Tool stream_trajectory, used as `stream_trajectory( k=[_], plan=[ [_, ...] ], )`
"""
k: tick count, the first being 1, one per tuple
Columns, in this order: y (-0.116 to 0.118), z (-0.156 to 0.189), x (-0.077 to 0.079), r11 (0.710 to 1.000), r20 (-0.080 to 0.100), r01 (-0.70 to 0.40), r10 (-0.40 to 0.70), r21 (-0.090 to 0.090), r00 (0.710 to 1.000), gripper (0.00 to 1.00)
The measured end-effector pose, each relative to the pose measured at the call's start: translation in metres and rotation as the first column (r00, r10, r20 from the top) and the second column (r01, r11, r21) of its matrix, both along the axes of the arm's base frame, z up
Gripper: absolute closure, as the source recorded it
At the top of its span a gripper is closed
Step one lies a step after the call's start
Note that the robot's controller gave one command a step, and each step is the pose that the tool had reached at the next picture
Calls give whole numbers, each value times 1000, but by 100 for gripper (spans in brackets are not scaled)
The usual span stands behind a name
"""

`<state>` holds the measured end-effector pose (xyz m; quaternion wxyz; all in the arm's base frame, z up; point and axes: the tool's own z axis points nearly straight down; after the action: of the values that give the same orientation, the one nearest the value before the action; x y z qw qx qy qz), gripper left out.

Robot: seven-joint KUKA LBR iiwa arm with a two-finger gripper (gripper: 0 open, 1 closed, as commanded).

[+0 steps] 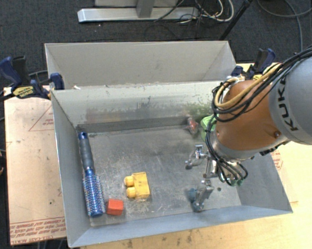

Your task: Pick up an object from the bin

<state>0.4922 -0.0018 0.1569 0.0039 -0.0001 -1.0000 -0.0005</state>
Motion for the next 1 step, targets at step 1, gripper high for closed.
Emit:
stream_trajectory(
  k=[1],
  plan=[
    [-14,-79,-3,962,35,-272,272,-5,962,0]
  ],
)
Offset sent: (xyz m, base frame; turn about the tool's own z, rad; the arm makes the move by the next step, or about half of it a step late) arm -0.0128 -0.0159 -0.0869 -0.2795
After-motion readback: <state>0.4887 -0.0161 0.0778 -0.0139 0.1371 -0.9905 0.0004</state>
